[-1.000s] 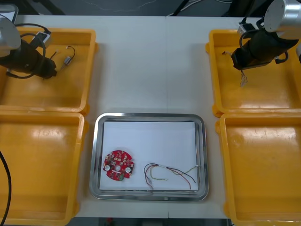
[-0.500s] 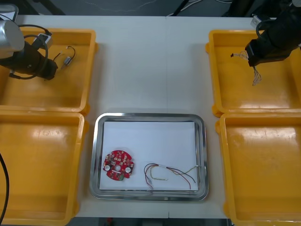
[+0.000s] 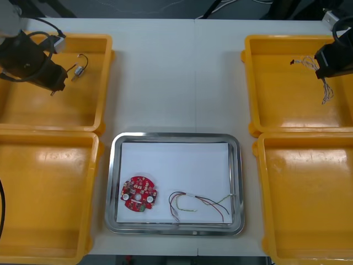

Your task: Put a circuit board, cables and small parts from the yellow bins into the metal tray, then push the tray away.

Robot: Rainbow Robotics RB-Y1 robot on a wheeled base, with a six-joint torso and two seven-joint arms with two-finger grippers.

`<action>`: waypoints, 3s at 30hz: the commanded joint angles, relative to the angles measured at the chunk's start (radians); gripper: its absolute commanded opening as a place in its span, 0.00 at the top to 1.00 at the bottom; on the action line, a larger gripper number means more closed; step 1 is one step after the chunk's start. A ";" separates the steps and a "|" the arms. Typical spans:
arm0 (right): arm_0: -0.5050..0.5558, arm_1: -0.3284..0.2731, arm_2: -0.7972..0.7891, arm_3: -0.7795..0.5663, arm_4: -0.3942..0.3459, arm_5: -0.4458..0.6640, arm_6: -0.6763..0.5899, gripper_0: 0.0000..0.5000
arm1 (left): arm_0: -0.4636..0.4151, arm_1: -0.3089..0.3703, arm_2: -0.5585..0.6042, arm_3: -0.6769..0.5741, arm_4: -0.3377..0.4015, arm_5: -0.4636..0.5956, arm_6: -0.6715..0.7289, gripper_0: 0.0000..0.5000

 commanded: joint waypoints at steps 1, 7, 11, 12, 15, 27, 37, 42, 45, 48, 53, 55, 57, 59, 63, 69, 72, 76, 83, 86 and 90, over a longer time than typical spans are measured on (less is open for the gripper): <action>0.077 -0.046 -0.072 -0.113 -0.031 0.035 -0.018 1.00 | -0.029 0.071 0.038 -0.111 0.024 0.106 0.144 1.00; 0.117 -0.054 -0.112 -0.181 -0.060 0.035 -0.012 1.00 | 0.012 0.089 0.046 -0.312 0.033 0.261 0.268 1.00; 0.158 -0.064 -0.112 -0.245 -0.104 0.035 -0.018 1.00 | 0.067 0.095 0.046 -0.483 0.061 0.347 0.373 1.00; 0.172 -0.064 -0.112 -0.266 -0.121 0.035 -0.021 1.00 | 0.081 0.097 0.046 -0.519 0.085 0.368 0.411 1.00; 0.217 -0.066 -0.114 -0.325 -0.163 0.035 -0.023 1.00 | 0.121 0.097 0.044 -0.628 0.137 0.410 0.494 1.00; 0.396 -0.066 -0.101 -0.612 -0.245 0.035 -0.050 1.00 | 0.331 0.095 0.015 -1.003 0.219 0.408 0.690 1.00; 0.474 -0.064 -0.092 -0.727 -0.353 0.035 -0.170 1.00 | 0.457 0.095 -0.127 -1.216 0.173 0.295 0.859 1.00; 0.500 -0.066 -0.080 -0.777 -0.357 0.035 -0.237 1.00 | 0.474 0.083 -0.224 -1.273 0.099 0.275 0.951 1.00; 0.499 -0.066 -0.078 -0.779 -0.354 0.035 -0.245 1.00 | 0.486 0.069 -0.279 -1.291 0.051 0.258 1.002 1.00; 0.490 -0.066 -0.078 -0.774 -0.342 0.035 -0.245 1.00 | 0.489 0.061 -0.336 -1.297 0.002 0.238 1.046 1.00; 0.462 -0.064 -0.063 -0.744 -0.328 0.035 -0.240 1.00 | 0.489 0.054 -0.430 -1.297 -0.074 0.187 1.114 1.00; 0.454 -0.066 -0.058 -0.739 -0.325 0.035 -0.236 1.00 | 0.489 0.054 -0.460 -1.294 -0.094 0.164 1.138 1.00; 0.442 -0.064 -0.052 -0.737 -0.314 0.035 -0.234 1.00 | 0.489 0.052 -0.492 -1.285 -0.113 0.133 1.147 1.00; 0.434 -0.066 -0.042 -0.730 -0.307 0.035 -0.234 1.00 | 0.489 0.051 -0.506 -1.282 -0.123 0.123 1.152 1.00; 0.417 -0.064 -0.029 -0.710 -0.304 0.035 -0.230 1.00 | 0.488 0.040 -0.546 -1.282 -0.156 0.110 1.170 1.00; 0.414 -0.064 -0.019 -0.707 -0.298 0.035 -0.228 1.00 | 0.489 0.035 -0.598 -1.263 -0.199 0.074 1.200 1.00; 0.414 -0.064 -0.020 -0.707 -0.301 0.035 -0.227 1.00 | 0.489 0.035 -0.629 -1.237 -0.219 0.034 1.213 1.00; 0.416 -0.064 -0.020 -0.707 -0.301 0.035 -0.222 1.00 | 0.488 0.031 -0.666 -1.204 -0.254 -0.009 1.226 1.00; 0.416 -0.064 -0.019 -0.707 -0.299 0.035 -0.220 1.00 | 0.488 0.025 -0.689 -1.173 -0.254 -0.020 1.235 1.00; 0.416 -0.064 -0.020 -0.707 -0.298 0.035 -0.220 1.00 | 0.488 0.023 -0.704 -1.168 -0.261 -0.026 1.241 1.00; 0.416 -0.064 -0.020 -0.705 -0.296 0.035 -0.219 1.00 | 0.488 0.023 -0.715 -1.159 -0.260 -0.031 1.247 1.00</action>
